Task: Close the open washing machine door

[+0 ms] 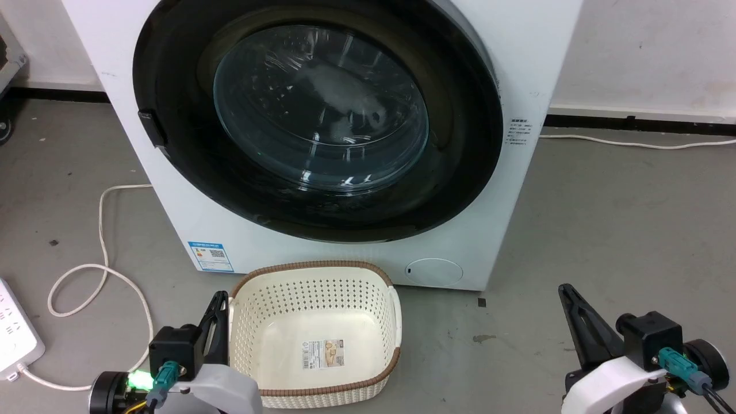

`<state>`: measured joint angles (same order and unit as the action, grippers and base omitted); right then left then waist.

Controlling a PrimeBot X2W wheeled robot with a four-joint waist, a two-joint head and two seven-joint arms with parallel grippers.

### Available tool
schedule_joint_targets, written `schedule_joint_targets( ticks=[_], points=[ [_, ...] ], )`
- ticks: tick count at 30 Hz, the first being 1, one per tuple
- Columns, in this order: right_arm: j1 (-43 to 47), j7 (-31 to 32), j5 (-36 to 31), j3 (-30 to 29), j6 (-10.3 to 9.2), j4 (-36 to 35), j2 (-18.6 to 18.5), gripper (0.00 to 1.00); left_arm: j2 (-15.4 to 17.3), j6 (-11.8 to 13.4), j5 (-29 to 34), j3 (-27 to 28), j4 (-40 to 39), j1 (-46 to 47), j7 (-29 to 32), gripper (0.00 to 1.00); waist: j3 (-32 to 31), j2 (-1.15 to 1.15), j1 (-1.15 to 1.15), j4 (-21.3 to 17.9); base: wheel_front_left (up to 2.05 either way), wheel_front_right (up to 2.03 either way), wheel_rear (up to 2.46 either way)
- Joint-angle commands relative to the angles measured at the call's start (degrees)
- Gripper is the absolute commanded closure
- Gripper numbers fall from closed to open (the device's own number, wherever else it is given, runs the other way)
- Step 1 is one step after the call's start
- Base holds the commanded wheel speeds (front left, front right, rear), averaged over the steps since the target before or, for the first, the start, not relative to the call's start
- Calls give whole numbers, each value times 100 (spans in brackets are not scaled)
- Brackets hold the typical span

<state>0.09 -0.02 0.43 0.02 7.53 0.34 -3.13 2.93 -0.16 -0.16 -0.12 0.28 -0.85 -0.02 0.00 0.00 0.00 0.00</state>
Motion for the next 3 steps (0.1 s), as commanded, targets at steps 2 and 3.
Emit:
schedule_joint_targets(
  ticks=[2, 3],
  points=[
    [-9, 2, -43, -2, -4, -34, 25, 100, -5, 16, 16, 12, -28, 85, 2, 100, 0, 0, 0, 0, 0, 0, 0],
    [-9, 2, -43, -2, -4, -34, 25, 100, -5, 16, 16, 12, -28, 85, 2, 100, 0, 0, 0, 0, 0, 0, 0]
  ],
)
